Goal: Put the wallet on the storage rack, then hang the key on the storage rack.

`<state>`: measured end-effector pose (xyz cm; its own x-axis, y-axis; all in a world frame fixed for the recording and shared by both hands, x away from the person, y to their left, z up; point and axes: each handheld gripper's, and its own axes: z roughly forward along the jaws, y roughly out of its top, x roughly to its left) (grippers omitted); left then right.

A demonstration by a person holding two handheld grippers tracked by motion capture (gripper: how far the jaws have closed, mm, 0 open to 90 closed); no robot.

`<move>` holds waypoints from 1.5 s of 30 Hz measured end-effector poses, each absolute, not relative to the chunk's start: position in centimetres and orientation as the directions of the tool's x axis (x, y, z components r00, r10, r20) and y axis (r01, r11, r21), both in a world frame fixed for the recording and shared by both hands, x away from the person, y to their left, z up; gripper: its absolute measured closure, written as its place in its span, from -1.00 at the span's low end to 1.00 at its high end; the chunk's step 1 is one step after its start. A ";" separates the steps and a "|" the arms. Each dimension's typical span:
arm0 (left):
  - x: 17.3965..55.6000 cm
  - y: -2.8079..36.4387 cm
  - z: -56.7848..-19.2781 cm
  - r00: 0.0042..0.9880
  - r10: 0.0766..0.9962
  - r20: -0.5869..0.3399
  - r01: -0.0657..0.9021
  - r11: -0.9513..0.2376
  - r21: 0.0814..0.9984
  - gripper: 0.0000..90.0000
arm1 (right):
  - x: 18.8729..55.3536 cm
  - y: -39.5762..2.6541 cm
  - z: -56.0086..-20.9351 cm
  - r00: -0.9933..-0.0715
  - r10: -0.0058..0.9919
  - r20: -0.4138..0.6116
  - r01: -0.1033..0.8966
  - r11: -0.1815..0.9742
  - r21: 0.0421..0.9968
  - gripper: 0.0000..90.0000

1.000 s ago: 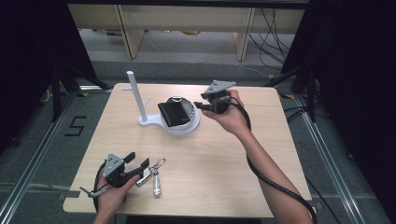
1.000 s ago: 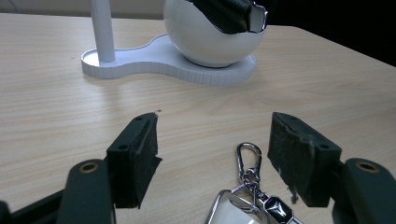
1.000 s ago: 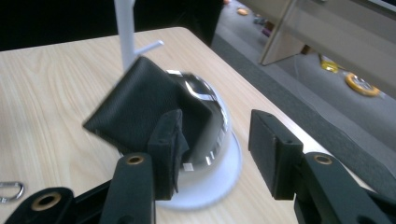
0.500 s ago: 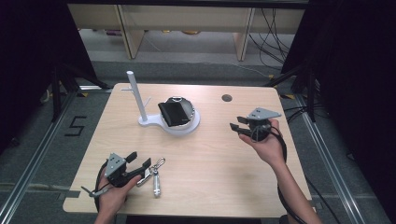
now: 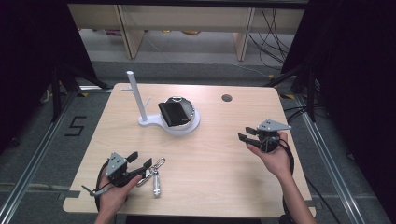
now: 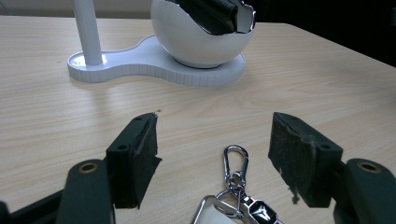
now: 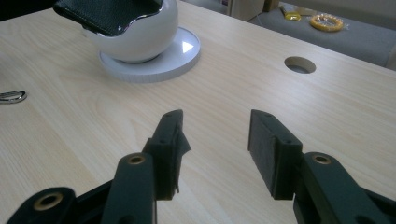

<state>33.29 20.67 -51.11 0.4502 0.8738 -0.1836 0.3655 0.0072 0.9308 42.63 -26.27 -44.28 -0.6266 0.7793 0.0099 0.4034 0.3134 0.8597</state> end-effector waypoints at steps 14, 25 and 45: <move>34.0 20.7 -50.3 0.490 0.851 -0.191 0.469 -0.072 0.880 -0.24 | 42.3 -27.9 -47.7 -0.559 0.826 0.079 0.511 0.267 0.817 0.39; 36.7 20.1 -47.0 0.627 0.776 -0.068 0.559 -0.387 0.734 -0.06 | 41.8 -28.6 -47.3 -0.535 0.832 0.144 0.601 0.256 0.757 0.40; 41.5 15.8 -46.7 0.647 0.755 -0.108 0.739 -0.586 0.332 0.04 | 41.9 -28.3 -47.4 -0.557 0.820 0.136 0.609 0.291 0.738 0.35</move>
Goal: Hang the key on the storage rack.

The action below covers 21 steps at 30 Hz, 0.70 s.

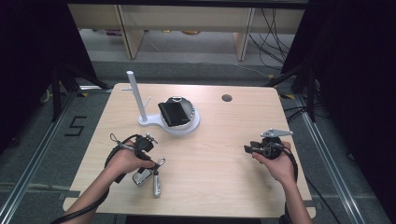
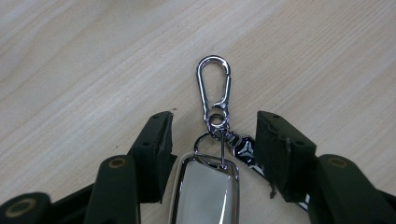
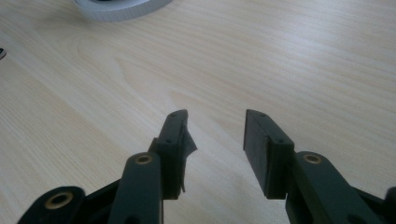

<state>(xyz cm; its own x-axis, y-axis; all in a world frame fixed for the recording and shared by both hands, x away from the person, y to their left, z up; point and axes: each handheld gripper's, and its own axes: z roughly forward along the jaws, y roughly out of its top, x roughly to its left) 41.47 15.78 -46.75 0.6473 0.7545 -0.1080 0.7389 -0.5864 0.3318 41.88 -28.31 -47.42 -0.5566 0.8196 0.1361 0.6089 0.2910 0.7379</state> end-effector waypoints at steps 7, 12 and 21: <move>41.9 14.9 -47.4 0.630 0.768 -0.118 0.765 -0.586 0.269 0.14 | 42.1 -28.2 -47.7 -0.580 0.804 0.133 0.595 0.306 0.743 0.34; 42.1 14.5 -47.6 0.632 0.765 -0.129 0.768 -0.595 0.237 0.19 | 42.0 -28.1 -47.7 -0.567 0.813 0.136 0.608 0.301 0.735 0.34; 42.8 14.4 -47.7 0.618 0.761 -0.198 0.786 -0.593 0.176 0.29 | 42.0 -28.1 -47.7 -0.563 0.813 0.144 0.617 0.299 0.728 0.33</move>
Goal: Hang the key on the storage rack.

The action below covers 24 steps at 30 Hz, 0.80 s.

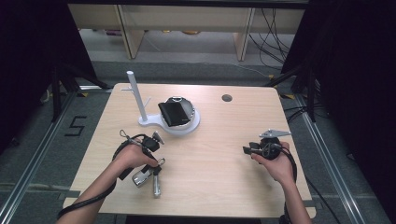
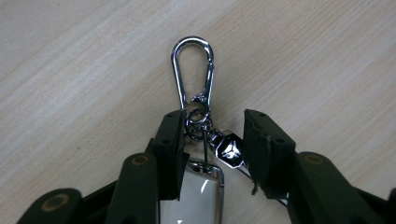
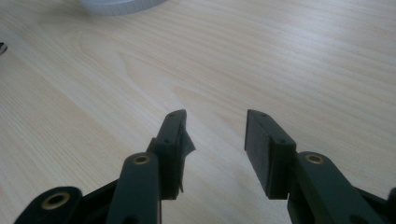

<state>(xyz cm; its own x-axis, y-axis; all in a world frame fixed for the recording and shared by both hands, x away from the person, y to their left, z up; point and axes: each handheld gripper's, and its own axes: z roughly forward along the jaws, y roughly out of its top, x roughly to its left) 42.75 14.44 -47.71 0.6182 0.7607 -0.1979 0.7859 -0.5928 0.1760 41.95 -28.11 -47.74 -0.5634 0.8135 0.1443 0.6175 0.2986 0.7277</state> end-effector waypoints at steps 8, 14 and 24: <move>42.8 14.4 -47.7 0.623 0.758 -0.193 0.782 -0.598 0.178 0.28 | 42.0 -28.2 -47.8 -0.560 0.816 0.142 0.619 0.299 0.726 0.32; 42.9 14.2 -47.7 0.627 0.754 -0.196 0.779 -0.603 0.174 0.34 | 42.0 -28.0 -47.9 -0.564 0.814 0.140 0.619 0.304 0.725 0.31; 42.9 14.0 -47.5 0.673 0.721 -0.162 0.738 -0.644 0.201 0.64 | 42.0 -28.3 -47.9 -0.568 0.814 0.118 0.604 0.316 0.732 0.31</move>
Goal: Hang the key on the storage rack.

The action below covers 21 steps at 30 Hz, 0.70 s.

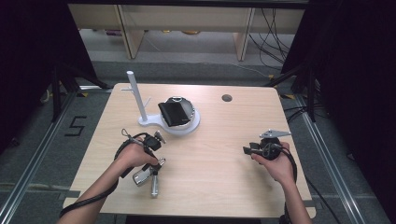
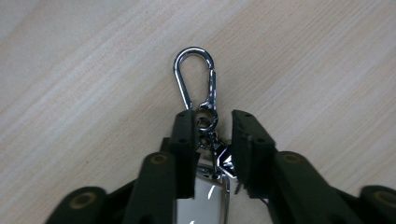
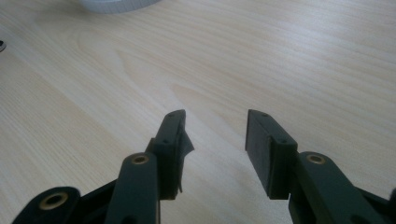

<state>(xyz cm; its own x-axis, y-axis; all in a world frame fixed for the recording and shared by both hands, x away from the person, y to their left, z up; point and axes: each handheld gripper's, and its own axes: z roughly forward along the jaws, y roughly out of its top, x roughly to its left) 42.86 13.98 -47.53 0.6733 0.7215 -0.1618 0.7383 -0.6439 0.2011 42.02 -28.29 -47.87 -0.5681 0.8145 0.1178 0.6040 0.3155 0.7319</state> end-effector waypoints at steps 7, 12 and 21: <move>42.4 14.1 -47.5 0.740 0.662 -0.118 0.666 -0.697 0.264 0.91 | 41.9 -28.0 -48.0 -0.558 0.816 0.152 0.629 0.297 0.719 0.30; 41.8 14.4 -47.5 0.745 0.658 -0.107 0.655 -0.692 0.303 0.94 | 41.9 -27.9 -48.0 -0.565 0.814 0.136 0.617 0.306 0.725 0.30; 41.4 14.8 -47.4 0.724 0.679 -0.123 0.679 -0.669 0.302 0.94 | 41.9 -27.9 -48.1 -0.563 0.816 0.131 0.616 0.310 0.724 0.28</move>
<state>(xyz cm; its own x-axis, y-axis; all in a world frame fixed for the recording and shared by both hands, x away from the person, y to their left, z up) 41.40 14.84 -47.40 0.7236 0.6792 -0.1229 0.6792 -0.6689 0.3020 41.95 -27.92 -48.05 -0.5633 0.8159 0.1306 0.6164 0.3097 0.7239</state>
